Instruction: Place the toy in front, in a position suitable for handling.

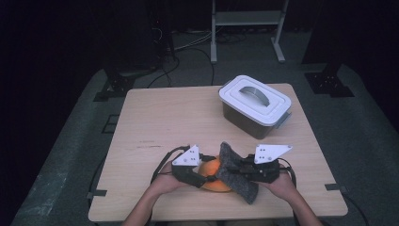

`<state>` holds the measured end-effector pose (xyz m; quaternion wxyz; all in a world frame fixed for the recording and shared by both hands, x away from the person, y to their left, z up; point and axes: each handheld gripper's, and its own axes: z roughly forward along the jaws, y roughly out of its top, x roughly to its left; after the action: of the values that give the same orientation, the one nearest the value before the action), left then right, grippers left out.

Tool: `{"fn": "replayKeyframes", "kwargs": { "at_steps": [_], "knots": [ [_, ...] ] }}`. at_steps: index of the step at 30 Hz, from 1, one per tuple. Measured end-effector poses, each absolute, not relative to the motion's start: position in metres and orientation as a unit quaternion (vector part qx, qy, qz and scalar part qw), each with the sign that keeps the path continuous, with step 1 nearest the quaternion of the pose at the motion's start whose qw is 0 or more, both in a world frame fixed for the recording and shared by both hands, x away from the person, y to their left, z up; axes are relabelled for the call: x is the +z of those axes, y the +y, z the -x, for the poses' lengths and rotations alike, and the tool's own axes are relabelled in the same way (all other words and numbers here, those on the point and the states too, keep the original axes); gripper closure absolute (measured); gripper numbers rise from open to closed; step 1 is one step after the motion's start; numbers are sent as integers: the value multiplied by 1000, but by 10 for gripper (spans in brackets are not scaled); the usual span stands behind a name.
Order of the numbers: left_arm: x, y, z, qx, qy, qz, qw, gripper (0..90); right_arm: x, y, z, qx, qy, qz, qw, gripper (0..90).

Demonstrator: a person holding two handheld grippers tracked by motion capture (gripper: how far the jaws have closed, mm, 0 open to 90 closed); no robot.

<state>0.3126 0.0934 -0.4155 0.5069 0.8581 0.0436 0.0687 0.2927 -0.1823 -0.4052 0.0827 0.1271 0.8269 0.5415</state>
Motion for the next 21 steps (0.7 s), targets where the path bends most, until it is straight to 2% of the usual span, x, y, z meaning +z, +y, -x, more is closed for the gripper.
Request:
{"fn": "replayKeyframes", "kwargs": {
  "at_steps": [2, 9, 14, 21],
  "knots": [
    [-414, 95, -314, 69, 54, -859, 505, 303, -407, -186, -293, 528, 835, -127, 90, 754],
    [-413, 94, -314, 69, 47, -858, 507, 367, -409, -200, -293, 521, 837, -142, 90, 756],
    [-412, 84, -307, 79, 31, -858, 507, 370, -390, -180, -287, 551, 821, -116, 100, 755],
    [-413, 86, -307, 81, 20, -862, 500, 370, -396, -179, -287, 530, 835, -112, 100, 755]
  ]
}}
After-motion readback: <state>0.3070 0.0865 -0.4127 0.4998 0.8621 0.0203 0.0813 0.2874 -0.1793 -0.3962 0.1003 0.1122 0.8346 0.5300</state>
